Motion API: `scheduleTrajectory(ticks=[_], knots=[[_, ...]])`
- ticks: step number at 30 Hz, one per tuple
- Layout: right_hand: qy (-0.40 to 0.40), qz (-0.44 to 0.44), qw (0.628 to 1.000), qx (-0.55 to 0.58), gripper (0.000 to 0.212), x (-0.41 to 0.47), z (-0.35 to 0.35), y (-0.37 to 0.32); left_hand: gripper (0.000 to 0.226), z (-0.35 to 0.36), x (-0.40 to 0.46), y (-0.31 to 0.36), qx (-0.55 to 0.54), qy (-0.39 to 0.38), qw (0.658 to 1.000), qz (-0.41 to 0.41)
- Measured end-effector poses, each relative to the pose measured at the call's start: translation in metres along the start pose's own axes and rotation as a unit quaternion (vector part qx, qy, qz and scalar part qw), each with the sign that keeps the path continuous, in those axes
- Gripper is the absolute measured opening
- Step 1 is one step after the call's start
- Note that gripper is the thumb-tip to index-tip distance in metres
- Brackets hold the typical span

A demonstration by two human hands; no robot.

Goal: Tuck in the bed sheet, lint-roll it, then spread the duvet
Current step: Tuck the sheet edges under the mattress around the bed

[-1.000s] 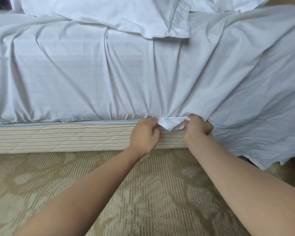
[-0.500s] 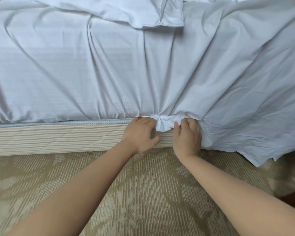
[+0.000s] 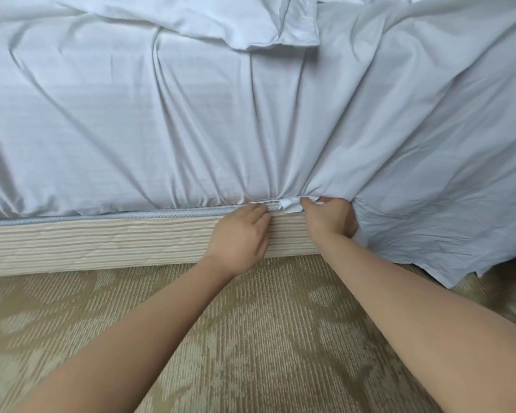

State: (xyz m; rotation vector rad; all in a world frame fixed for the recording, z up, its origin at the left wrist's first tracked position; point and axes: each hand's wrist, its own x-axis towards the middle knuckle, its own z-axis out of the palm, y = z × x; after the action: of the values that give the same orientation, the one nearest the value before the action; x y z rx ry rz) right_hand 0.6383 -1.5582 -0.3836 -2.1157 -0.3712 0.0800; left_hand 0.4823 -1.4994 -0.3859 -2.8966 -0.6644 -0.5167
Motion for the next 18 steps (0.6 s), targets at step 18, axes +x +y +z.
scheduleTrajectory(ticks=[18], knots=[[-0.041,-0.619,0.744,-0.251,0.046,0.006,-0.021,0.061,0.083,-0.006,0.0,-0.009,0.005,-0.136,0.99,-0.039]])
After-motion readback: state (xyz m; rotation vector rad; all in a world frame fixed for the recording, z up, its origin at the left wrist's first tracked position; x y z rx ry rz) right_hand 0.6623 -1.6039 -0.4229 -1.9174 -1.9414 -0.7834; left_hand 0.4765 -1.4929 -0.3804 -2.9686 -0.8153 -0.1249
